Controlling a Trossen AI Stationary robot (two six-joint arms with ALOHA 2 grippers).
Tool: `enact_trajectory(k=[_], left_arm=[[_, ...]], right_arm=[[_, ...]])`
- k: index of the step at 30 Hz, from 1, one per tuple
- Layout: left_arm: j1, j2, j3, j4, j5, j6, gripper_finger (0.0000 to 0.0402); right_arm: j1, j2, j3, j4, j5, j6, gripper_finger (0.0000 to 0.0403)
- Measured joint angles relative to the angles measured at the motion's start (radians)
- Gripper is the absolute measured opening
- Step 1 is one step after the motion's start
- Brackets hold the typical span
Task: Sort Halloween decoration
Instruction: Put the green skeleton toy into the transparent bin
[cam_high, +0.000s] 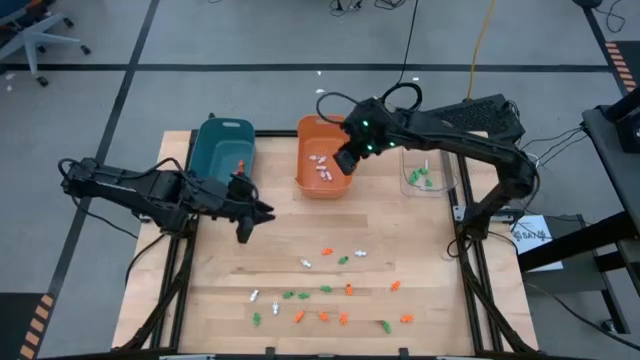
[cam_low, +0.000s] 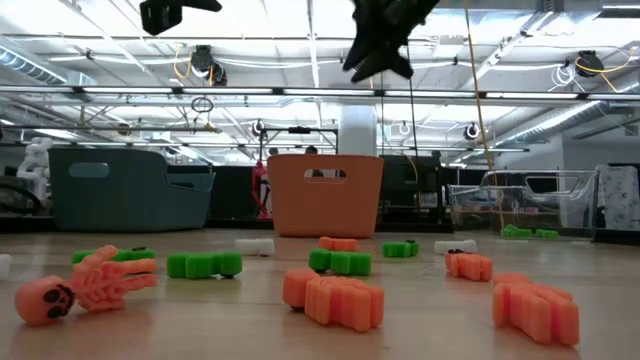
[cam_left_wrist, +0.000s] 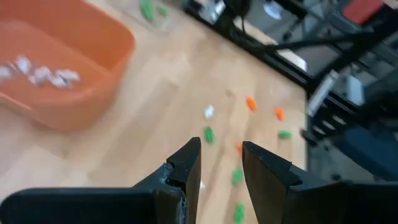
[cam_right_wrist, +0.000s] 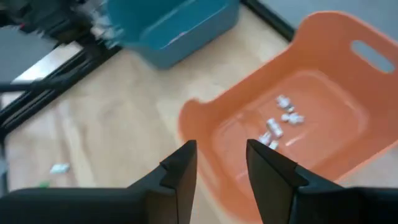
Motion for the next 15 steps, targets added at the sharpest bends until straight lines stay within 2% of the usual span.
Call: enact_trajectory(k=[2,6,11,15], left_arm=[[-0.007,0.007,0.0,-0.019,0.03,-0.02,0.0116],[-0.033,0.045,0.0,-0.018,0.025,-0.012,0.0116],[-0.069,0.156,0.0,-0.005,0.025,0.033,0.0116],[-0.087,0.252,0.0,0.073,0.026,0.037,0.0116]], right_arm=[[0.037,-0.03,0.0,-0.046,0.001,0.002,0.0125],[0.123,-0.063,0.0,-0.15,0.002,0.01,0.0125],[0.241,-0.063,0.0,-0.309,0.002,0.062,0.0125],[0.341,-0.064,-0.007,-0.367,0.005,0.106,0.0125]])
